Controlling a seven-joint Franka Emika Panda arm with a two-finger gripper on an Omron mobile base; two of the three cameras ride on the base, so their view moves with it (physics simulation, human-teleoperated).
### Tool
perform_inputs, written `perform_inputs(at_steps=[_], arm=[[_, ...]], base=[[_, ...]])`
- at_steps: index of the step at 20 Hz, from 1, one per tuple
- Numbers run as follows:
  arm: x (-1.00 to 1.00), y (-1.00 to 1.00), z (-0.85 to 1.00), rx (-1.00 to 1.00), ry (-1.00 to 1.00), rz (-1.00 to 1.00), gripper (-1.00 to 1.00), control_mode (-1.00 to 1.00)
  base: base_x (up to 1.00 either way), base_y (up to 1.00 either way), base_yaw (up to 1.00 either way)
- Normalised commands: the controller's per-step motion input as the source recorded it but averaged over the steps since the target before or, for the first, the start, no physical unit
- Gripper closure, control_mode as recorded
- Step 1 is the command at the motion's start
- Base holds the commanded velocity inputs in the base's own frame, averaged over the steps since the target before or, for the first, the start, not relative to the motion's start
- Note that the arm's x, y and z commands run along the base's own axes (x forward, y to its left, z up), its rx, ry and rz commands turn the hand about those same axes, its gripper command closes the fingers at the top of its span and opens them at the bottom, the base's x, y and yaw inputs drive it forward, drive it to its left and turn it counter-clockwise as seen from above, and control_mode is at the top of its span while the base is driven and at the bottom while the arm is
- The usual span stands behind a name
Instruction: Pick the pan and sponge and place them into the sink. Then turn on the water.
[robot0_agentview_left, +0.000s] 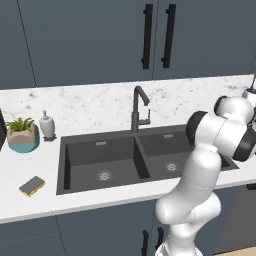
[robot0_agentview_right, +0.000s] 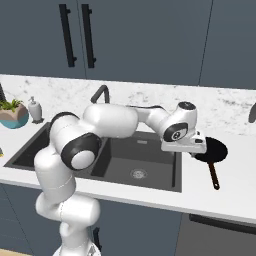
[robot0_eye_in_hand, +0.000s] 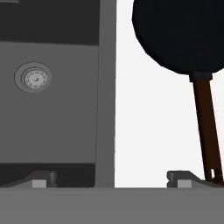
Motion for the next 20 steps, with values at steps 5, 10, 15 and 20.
perform_inputs(at_steps=[5,10,15,20], arm=[[0.0,-0.39,-0.07,0.0,0.01,0.08,-1.0,-1.0],[0.0,-0.29,-0.03,0.0,0.04,0.1,-1.0,-1.0],[0.0,-0.2,-0.1,0.0,0.05,0.08,-1.0,-1.0],[0.03,-0.23,-0.08,0.0,0.05,0.02,-1.0,-1.0]], base=[[0.0,0.0,0.0],[0.0,0.0,0.0],[0.0,0.0,0.0],[0.0,0.0,0.0]])
